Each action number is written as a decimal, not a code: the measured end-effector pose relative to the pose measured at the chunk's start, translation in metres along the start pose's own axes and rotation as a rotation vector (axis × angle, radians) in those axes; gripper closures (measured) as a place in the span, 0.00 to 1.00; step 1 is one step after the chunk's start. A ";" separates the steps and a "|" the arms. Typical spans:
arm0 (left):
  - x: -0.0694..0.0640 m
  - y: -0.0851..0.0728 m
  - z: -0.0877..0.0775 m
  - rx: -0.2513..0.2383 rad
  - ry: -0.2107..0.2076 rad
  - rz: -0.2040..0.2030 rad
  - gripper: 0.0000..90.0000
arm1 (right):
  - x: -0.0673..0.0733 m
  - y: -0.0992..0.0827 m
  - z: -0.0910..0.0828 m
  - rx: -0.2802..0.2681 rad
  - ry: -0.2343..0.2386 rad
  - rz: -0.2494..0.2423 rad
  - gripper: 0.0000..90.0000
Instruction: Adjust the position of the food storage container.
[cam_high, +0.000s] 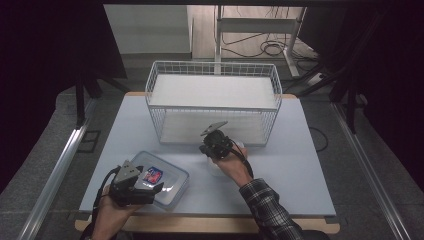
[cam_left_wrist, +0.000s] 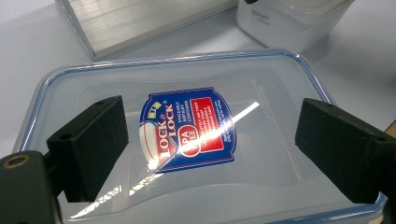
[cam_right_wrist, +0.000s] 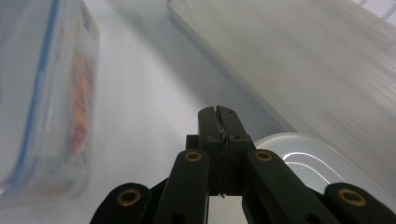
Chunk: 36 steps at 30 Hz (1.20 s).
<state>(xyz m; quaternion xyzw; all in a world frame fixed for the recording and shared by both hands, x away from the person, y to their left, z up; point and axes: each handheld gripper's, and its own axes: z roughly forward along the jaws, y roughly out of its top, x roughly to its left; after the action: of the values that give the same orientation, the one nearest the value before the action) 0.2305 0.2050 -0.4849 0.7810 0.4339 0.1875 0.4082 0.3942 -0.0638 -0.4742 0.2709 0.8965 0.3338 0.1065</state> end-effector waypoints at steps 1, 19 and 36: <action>0.000 0.000 0.000 0.000 0.000 0.001 0.11 | -0.002 -0.002 -0.002 0.001 -0.007 -0.002 0.99; -0.003 0.001 0.002 0.005 0.001 0.027 0.16 | -0.045 -0.069 -0.062 -0.041 -0.094 0.145 0.99; 0.002 0.012 0.006 0.050 -0.025 0.047 0.51 | -0.081 -0.132 -0.110 -0.038 -0.245 0.276 0.98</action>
<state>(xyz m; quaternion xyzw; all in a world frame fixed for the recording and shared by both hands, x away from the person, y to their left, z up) 0.2422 0.2006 -0.4790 0.8031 0.4147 0.1763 0.3897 0.3653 -0.2516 -0.4775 0.4279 0.8247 0.3266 0.1734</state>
